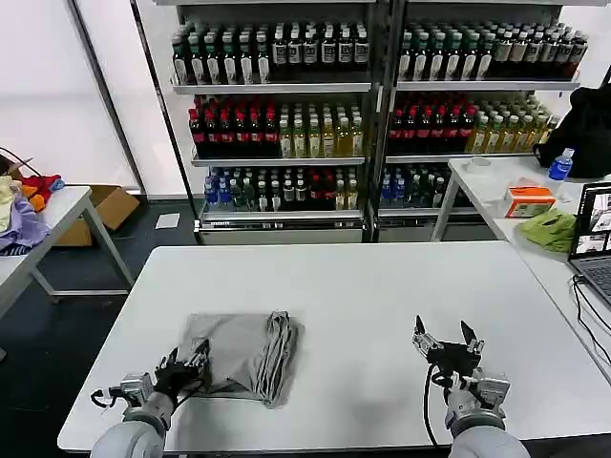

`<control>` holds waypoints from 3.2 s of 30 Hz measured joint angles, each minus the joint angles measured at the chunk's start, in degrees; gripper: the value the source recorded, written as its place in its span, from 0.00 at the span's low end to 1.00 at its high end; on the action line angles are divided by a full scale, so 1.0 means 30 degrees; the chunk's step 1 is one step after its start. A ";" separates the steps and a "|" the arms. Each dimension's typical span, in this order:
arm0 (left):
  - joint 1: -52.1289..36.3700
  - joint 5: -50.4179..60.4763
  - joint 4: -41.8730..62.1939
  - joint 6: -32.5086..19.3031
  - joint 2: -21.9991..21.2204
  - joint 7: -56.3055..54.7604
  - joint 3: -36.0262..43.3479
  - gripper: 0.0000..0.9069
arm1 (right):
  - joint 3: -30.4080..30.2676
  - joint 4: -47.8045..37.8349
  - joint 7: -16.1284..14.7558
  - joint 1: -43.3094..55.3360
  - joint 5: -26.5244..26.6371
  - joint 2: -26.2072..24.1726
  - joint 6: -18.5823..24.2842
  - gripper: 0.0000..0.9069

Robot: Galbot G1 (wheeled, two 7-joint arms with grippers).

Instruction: Fold and organize the clothes.

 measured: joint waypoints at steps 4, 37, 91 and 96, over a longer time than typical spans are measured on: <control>0.0121 -0.0009 -0.0215 0.0160 -0.0116 -0.0049 0.0130 0.01 | -0.0181 0.0018 0.0007 -0.0038 -0.0005 -0.0119 0.0009 1.00; 0.0378 -0.1462 -0.2473 -0.0438 0.3076 -0.0643 -0.5408 0.00 | -0.0309 -0.0281 0.0144 -0.0070 -0.0322 0.0434 0.0189 1.00; -0.2103 -0.0675 -0.3907 -0.0203 -0.2503 -0.2157 0.7408 1.00 | -0.1863 -0.1436 0.0707 0.1119 -0.1311 0.2037 -0.1049 1.00; -0.1943 -0.0489 -0.4105 -0.0179 -0.2303 -0.2574 0.6502 1.00 | -0.2951 -0.1792 0.1185 0.2304 0.0882 0.1858 -0.1414 1.00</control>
